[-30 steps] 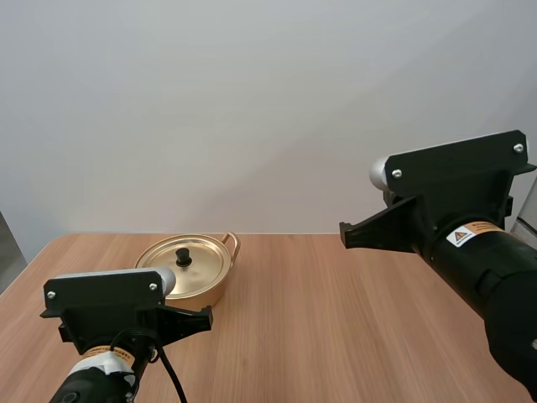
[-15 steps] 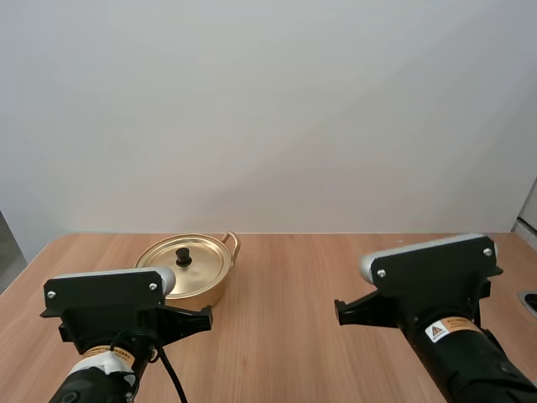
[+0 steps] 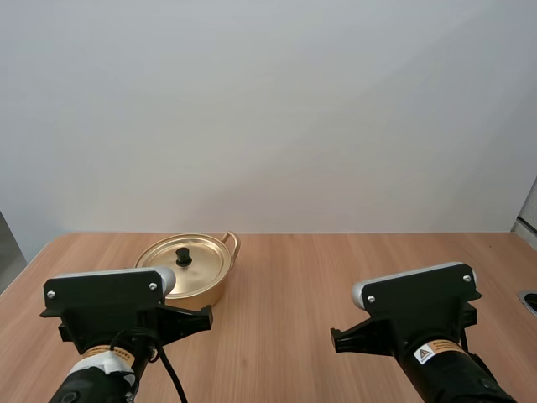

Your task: Open the pot, put the car inside, and close it

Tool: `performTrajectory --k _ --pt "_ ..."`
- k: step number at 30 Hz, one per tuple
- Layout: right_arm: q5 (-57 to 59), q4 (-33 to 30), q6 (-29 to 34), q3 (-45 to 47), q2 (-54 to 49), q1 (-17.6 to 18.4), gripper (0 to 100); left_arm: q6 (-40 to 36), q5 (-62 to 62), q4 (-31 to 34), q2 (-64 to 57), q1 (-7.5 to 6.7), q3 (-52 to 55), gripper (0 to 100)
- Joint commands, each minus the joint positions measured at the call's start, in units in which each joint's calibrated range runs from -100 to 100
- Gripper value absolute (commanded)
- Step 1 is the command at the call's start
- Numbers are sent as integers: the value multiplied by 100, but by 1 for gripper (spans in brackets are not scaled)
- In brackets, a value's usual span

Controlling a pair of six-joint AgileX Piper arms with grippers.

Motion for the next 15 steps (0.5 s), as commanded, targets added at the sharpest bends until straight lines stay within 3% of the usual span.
performTrajectory --k 1,3,8,15 --pt "-27 -320 1126 0 0 -1 0 -4 -5 0 0 0 0 0" --pt "-27 -657 1714 0 0 -1 0 -4 -5 0 0 0 0 0" --pt "-122 -1484 2000 0 0 -1 0 -4 -5 0 0 0 0 0" --pt "-122 -1571 2000 0 0 -1 0 -4 -5 0 0 0 0 0"
